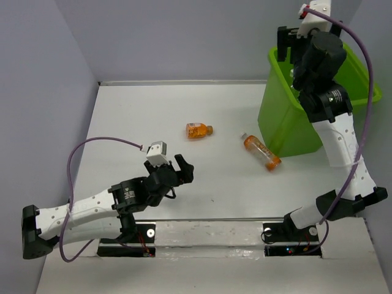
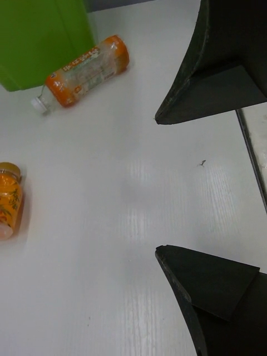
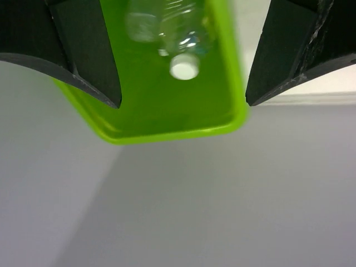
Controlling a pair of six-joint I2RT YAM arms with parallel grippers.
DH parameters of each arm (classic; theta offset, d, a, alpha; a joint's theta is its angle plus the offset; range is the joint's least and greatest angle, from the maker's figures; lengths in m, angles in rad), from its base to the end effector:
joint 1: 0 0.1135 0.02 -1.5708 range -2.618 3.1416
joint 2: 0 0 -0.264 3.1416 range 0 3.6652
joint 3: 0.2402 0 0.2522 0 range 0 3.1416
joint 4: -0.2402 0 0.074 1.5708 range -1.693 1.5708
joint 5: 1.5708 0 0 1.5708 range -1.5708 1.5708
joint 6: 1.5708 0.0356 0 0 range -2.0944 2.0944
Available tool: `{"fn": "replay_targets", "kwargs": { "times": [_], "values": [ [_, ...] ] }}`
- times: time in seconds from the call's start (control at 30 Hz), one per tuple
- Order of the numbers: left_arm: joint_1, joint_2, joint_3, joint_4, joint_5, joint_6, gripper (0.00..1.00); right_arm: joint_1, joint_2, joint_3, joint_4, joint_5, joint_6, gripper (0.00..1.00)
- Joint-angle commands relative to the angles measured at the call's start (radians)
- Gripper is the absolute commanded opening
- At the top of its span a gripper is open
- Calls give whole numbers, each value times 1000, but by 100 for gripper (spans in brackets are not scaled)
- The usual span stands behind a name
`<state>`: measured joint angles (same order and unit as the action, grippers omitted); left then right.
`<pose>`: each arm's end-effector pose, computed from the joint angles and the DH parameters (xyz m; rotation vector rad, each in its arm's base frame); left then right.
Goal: Put the plastic bottles in the bin
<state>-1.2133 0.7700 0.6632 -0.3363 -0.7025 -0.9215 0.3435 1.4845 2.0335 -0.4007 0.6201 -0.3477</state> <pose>0.0817 -0.1529 0.2874 -0.1612 1.9662 -0.7248 0.2675 0.0737 0.5707 0.0152 1.4654 -0.4434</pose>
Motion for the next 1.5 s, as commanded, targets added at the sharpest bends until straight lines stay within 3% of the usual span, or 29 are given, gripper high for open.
{"fn": "replay_targets", "kwargs": {
  "times": [0.0, 0.07, 0.17, 0.3, 0.6, 0.77, 1.27, 1.37, 1.43, 1.47],
  "values": [
    [95, 89, 56, 66, -52, -19, 99, 208, -75, -20, -151, -181, 13, 95],
    [180, 126, 64, 133, 6, 30, 99, 296, -81, -82, -237, -264, 39, 93],
    [271, 198, 79, 180, 100, 59, 99, 324, -75, -224, -335, -277, 110, 93],
    [362, 270, 90, 246, 149, 67, 99, 324, -125, -546, -274, -273, 194, 98],
    [485, 409, 144, 329, 248, -13, 99, 258, -44, -817, -208, -233, 276, 100],
    [543, 523, 187, 358, 305, -43, 99, 154, 20, -857, -142, -295, 271, 100],
    [615, 848, 371, 384, 379, -45, 99, 88, 286, -849, -78, -300, 315, 98],
    [624, 884, 384, 393, 385, -46, 99, 88, 324, -869, -64, -329, 338, 93],
    [630, 900, 389, 410, 391, -48, 99, 88, 335, -880, -56, -371, 349, 77],
    [636, 920, 392, 421, 408, -42, 99, 104, 326, -897, -40, -391, 378, 62]
  ]
}}
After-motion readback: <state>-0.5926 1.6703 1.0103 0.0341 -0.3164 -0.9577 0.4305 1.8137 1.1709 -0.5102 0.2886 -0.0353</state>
